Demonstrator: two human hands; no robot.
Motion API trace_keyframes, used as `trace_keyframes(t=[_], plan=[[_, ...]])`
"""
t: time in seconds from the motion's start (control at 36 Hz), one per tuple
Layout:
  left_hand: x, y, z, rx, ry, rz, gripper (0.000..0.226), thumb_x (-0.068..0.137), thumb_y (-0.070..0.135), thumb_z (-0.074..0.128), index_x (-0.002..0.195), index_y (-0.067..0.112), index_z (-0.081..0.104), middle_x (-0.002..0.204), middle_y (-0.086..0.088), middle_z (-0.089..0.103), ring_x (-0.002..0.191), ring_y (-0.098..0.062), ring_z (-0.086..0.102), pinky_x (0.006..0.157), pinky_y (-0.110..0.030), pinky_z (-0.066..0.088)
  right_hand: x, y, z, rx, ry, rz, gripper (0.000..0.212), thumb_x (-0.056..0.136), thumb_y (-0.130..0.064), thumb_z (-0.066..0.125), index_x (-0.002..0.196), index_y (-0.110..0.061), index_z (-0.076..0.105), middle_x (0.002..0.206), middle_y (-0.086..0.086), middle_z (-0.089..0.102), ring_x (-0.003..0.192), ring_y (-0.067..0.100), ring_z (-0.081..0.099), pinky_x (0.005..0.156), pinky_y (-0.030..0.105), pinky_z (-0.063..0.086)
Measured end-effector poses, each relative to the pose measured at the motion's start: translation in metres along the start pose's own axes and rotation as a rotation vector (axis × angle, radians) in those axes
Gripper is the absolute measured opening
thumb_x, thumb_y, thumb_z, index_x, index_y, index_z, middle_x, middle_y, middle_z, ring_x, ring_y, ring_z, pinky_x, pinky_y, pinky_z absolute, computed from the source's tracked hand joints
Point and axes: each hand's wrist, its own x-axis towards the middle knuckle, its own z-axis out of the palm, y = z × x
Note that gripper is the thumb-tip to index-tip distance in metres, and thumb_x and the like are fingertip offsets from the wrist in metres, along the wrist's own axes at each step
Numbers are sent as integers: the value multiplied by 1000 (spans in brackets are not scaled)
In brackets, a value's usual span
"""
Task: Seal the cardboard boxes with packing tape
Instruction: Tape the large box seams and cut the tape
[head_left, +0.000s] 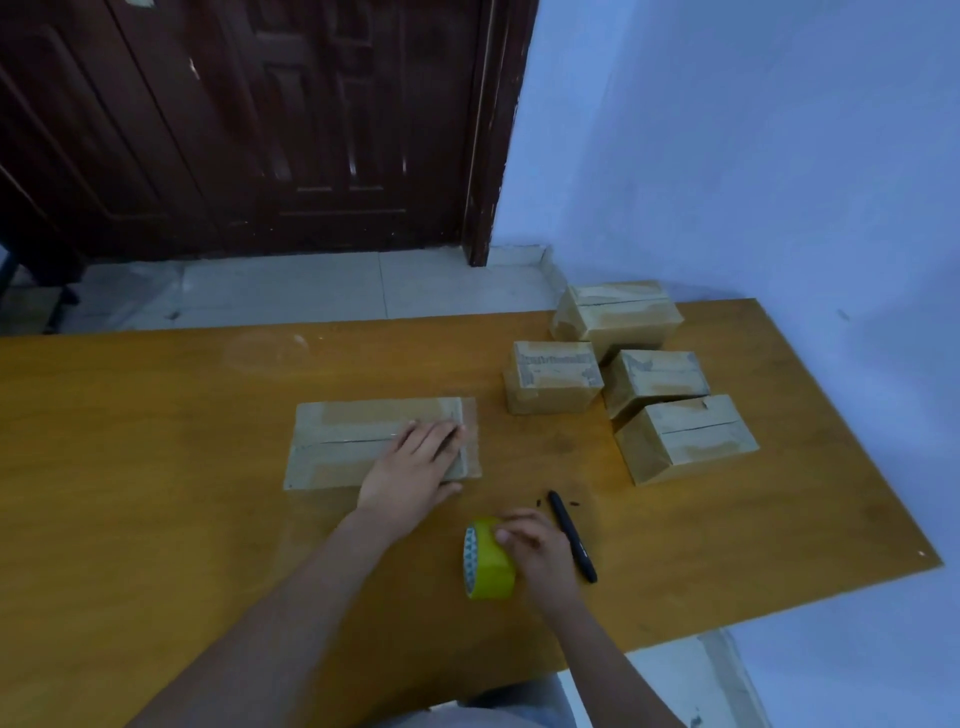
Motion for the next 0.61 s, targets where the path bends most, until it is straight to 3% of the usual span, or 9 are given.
trace_keyframes(t=[0.06, 0.11, 0.14, 0.19, 0.28, 0.36, 0.47, 0.61], plan=[[-4, -12, -4, -38, -101, 59, 93, 67, 54, 78, 141, 10, 44, 135, -6, 53, 127, -24, 41, 108, -39, 36, 3, 1, -7, 5, 41, 5, 19, 79, -32, 71, 73, -50, 70, 101, -5, 65, 96, 3, 61, 85, 28, 49], [-7, -20, -15, -218, -241, 32, 103, 75, 77, 49, 152, 19, 15, 153, -2, 31, 141, -21, 27, 116, -33, 14, 6, 5, -13, 20, 50, 22, 33, 82, -16, 71, 72, -47, 71, 102, -3, 65, 95, 1, 60, 85, 27, 48], [-7, -19, -24, -347, -306, -51, 107, 71, 87, 32, 153, 23, 6, 156, 2, 23, 142, -17, 21, 116, -31, 13, 7, 6, -14, 29, 43, 34, 34, 83, -12, 71, 72, -44, 71, 102, -2, 65, 95, 2, 60, 85, 27, 48], [-5, -10, -36, -524, -271, -218, 110, 66, 92, 14, 154, 27, 0, 157, 5, 17, 142, -14, 16, 114, -33, 19, 10, 7, -16, 40, 27, 57, 26, 83, -10, 69, 75, -35, 72, 101, -2, 65, 95, 2, 60, 85, 26, 48], [13, 4, -40, -452, -198, -349, 100, 77, 84, 9, 154, 21, 1, 159, 0, 12, 146, -17, 6, 116, -34, 12, 14, 6, -17, 27, 1, 68, 19, 84, -11, 69, 76, -28, 70, 100, -2, 65, 93, 1, 60, 80, 18, 46], [37, 10, -34, -321, -264, -370, 80, 95, 54, 40, 153, 12, 5, 155, -5, 21, 144, -22, 11, 118, -34, 5, 17, 8, -19, 50, -7, 79, 16, 82, -12, 71, 74, -25, 70, 98, -2, 65, 92, 0, 60, 79, 18, 46], [58, 12, -23, -199, -240, -445, 56, 87, 43, 54, 133, 13, 41, 130, -5, 45, 126, -24, 32, 111, -34, 23, 20, 8, -23, 75, -18, 91, 16, 81, -21, 74, 69, -31, 70, 96, -4, 65, 93, 0, 60, 78, 19, 46], [69, 19, -15, -134, -158, -527, 27, 94, 36, 44, 116, 25, 55, 115, 4, 49, 114, -20, 40, 96, -33, 29, 23, 8, -25, 89, -18, 73, 35, 80, -11, 72, 64, -42, 69, 89, -5, 65, 91, 4, 61, 80, 19, 48]])
